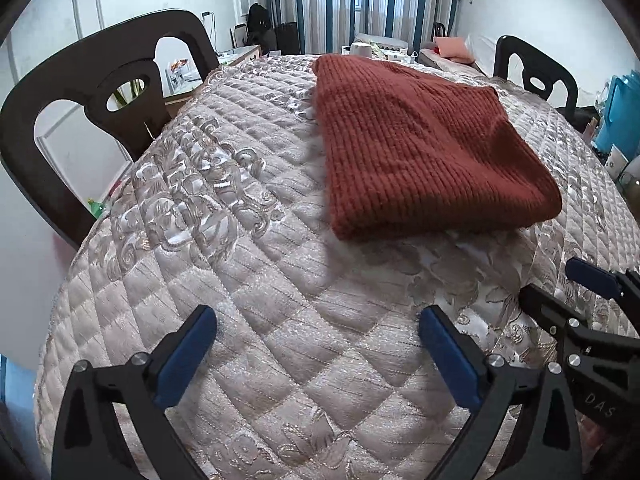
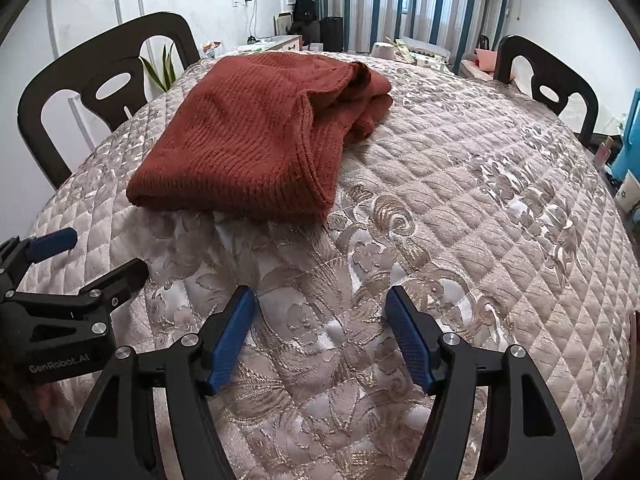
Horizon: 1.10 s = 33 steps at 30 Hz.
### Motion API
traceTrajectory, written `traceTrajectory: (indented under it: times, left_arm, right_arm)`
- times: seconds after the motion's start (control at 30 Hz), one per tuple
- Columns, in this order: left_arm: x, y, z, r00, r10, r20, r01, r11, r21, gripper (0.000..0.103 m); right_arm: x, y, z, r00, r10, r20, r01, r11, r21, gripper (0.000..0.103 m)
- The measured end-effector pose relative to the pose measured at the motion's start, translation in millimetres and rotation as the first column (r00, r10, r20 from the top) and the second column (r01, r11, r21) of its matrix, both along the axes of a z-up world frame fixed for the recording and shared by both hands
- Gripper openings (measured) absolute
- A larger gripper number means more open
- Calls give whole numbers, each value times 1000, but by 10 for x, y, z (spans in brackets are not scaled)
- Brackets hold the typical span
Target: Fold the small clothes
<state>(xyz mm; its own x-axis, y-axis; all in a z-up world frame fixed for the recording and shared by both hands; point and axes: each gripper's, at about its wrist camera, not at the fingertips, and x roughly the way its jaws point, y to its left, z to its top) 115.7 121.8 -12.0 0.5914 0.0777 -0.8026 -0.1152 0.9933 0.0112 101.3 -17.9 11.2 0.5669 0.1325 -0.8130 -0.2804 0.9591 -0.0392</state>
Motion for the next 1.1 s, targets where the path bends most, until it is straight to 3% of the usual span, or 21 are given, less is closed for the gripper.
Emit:
traceTrajectory:
  times: [1.1]
  left_arm:
    - [-9,31,2,1000,-2,-2,2,1000,-7,103]
  right_arm:
    - [-16,16,9,1000,-13,4,13,1000,-2,71]
